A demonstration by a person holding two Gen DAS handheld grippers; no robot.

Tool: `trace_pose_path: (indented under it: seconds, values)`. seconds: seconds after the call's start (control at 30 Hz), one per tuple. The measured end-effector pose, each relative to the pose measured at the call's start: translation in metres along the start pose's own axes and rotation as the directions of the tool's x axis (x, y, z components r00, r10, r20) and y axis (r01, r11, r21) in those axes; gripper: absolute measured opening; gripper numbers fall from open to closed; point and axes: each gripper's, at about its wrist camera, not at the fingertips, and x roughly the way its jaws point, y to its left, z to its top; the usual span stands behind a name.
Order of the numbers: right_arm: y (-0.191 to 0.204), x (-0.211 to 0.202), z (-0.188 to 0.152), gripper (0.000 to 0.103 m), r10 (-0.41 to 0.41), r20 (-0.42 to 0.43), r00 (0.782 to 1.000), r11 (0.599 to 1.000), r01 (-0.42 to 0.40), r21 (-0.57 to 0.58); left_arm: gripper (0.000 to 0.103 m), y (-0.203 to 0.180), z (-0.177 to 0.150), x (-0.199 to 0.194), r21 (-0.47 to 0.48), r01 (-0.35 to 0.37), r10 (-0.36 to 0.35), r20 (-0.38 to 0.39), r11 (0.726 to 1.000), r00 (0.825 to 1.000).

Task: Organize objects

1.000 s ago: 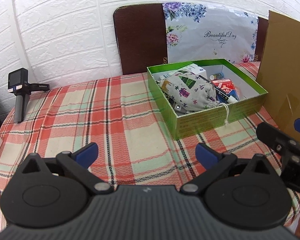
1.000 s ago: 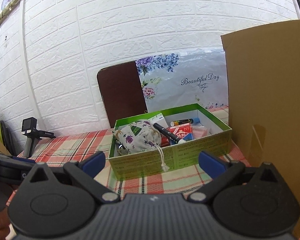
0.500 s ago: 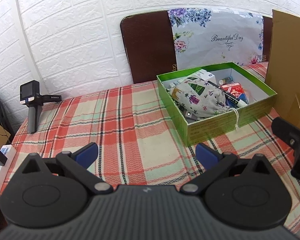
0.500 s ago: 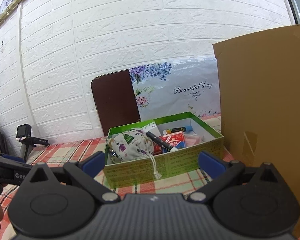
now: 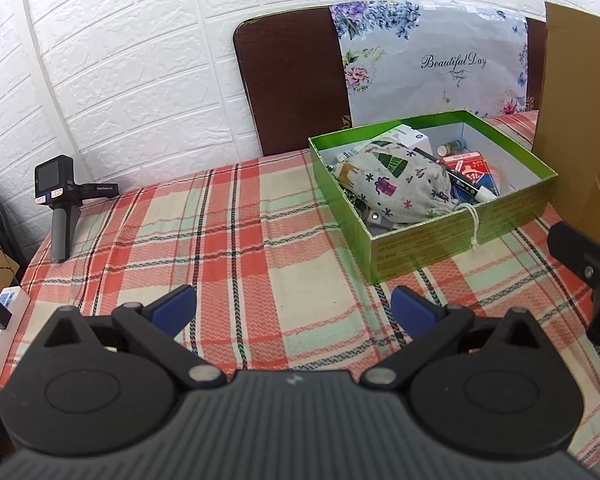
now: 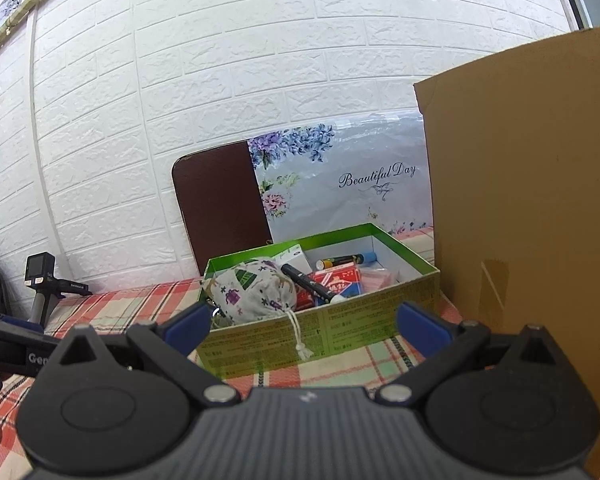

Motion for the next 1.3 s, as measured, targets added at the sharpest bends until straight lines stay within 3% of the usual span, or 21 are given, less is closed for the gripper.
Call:
trace_pose_path:
  seconds: [0.53, 1.3]
  values:
    - [-0.004, 0.009, -0.003, 0.103, 0.002, -0.021, 1.0, 1.0, -0.002, 0.015, 0.103, -0.007, 0.001, 0.008, 0.022, -0.017, 0.017, -0.024, 1.0, 1.0]
    - [0.002, 0.016, -0.007, 0.103, 0.013, -0.04, 0.999, 1.0, -0.013, -0.008, 0.103, -0.005, 0.0, 0.009, -0.002, 0.021, -0.021, -0.034, 1.0, 0.999]
